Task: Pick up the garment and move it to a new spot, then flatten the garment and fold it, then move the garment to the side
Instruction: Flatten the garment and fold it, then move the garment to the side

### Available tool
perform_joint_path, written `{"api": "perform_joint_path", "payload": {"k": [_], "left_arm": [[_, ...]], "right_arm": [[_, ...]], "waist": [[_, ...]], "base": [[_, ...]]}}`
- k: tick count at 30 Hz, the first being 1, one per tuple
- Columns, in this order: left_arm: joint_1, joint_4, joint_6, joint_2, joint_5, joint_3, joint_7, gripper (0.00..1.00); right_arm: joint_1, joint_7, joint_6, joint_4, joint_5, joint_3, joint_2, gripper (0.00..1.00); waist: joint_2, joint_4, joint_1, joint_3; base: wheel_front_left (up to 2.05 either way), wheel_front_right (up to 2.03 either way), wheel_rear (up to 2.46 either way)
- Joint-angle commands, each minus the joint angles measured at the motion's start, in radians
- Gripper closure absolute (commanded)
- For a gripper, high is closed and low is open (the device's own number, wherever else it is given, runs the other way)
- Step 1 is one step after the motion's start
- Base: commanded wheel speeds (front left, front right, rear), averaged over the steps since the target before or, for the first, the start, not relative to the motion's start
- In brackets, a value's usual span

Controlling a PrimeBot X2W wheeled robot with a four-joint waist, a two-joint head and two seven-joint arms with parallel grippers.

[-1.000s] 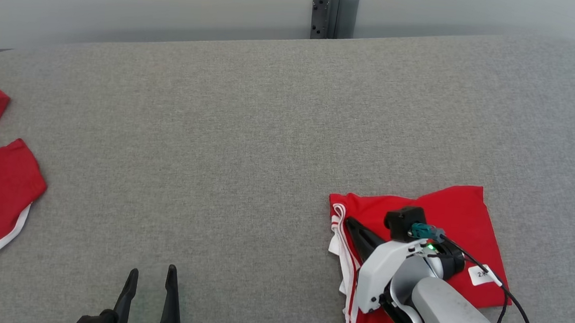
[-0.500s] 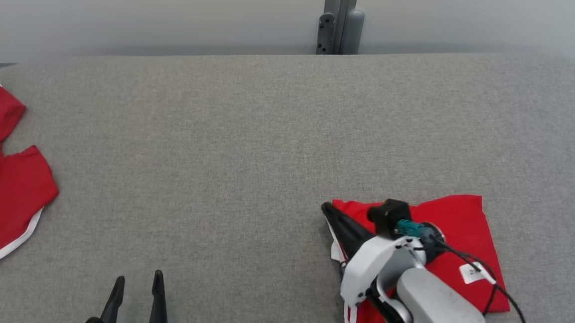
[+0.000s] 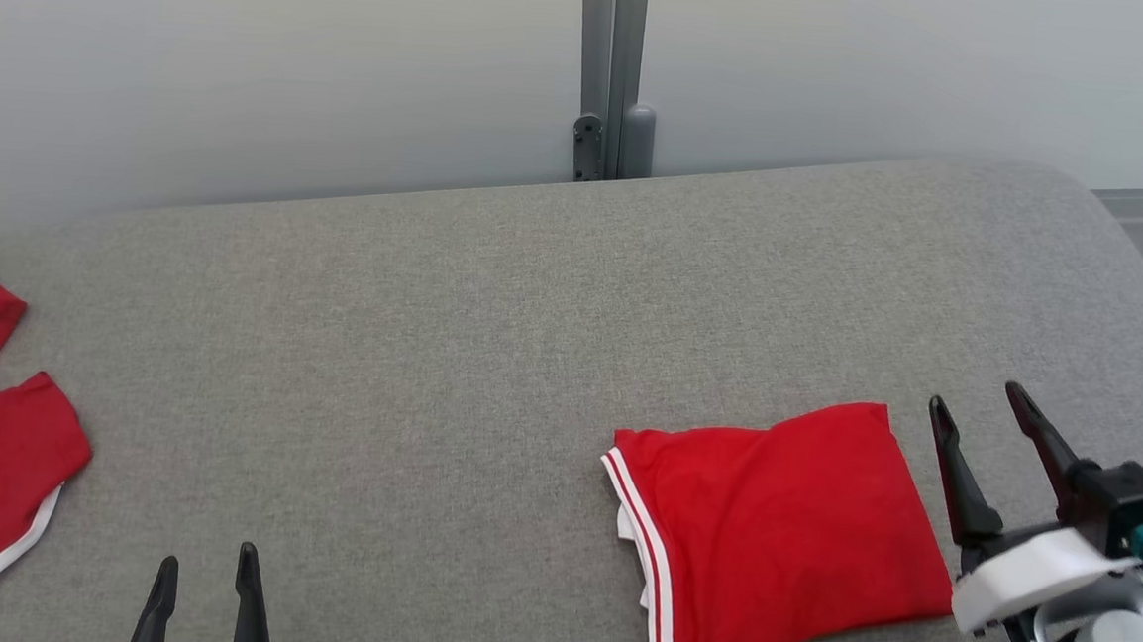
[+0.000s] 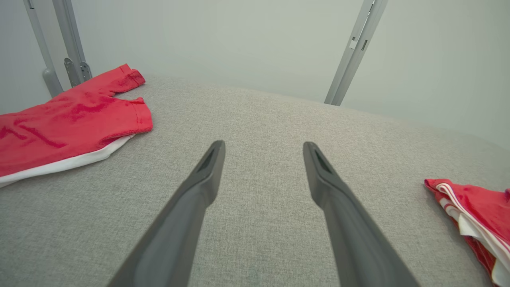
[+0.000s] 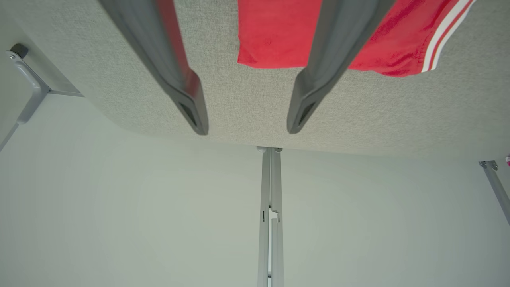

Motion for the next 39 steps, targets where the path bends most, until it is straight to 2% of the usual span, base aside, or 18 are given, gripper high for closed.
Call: {"api": "perform_joint_path", "payload": {"k": [1,6,14,22,26,28,34,37,39], "left_arm": [[-0.017,0.005,-0.007,0.002,0.014,0.011,-0.003,0.00],[-0.037,0.026,-0.021,0.002,0.025,0.037,-0.003,0.00],[-0.056,0.071,-0.041,0.002,0.053,0.043,-0.003,0.00],[-0.040,0.087,-0.054,0.002,0.054,0.068,-0.003,0.00],[-0.027,0.081,-0.062,0.002,0.047,0.070,-0.003,0.00],[-0.025,0.075,-0.067,0.002,0.045,0.069,-0.003,0.00],[-0.034,0.073,-0.073,0.002,0.055,0.052,-0.003,0.00],[-0.055,0.073,-0.075,0.002,0.053,0.037,-0.003,0.00],[-0.064,0.077,-0.074,0.002,0.053,0.028,-0.003,0.00]], "right_arm": [[0.033,-0.003,0.000,-0.012,-0.014,-0.017,-0.003,0.00],[0.112,-0.003,0.000,0.047,-0.037,-0.084,0.028,0.00],[0.109,-0.003,0.000,0.092,-0.056,-0.121,0.097,0.00],[0.122,-0.003,0.000,0.077,-0.067,-0.138,0.113,0.00],[0.095,-0.002,0.000,0.105,-0.002,-0.099,0.095,0.00],[0.057,0.050,0.000,0.114,0.066,-0.062,0.055,0.00],[-0.050,0.442,0.000,0.100,0.302,0.052,-0.105,0.00],[-0.097,0.606,0.000,0.106,0.394,0.072,-0.143,0.00],[-0.120,0.655,0.000,0.113,0.433,0.085,-0.144,0.00]], "waist": [[0.0000,-0.006,0.0000,-0.010],[0.0000,-0.005,0.0000,-0.018],[0.0000,0.012,0.0000,-0.019],[0.0000,0.012,0.0000,-0.022],[0.0000,0.007,0.0000,-0.019],[0.0000,0.006,0.0000,-0.014],[0.0000,0.016,0.0000,0.024],[0.0000,0.028,0.0000,0.062],[0.0000,0.038,0.0000,0.085]], "base": [[0.00,0.00,0.00],[0.00,0.00,0.00],[0.00,0.00,0.00],[0.00,0.00,0.00],[0.00,0.00,0.00],[0.00,0.00,0.00],[0.00,0.00,0.00],[0.00,0.00,0.00],[0.00,0.00,0.00]]}}
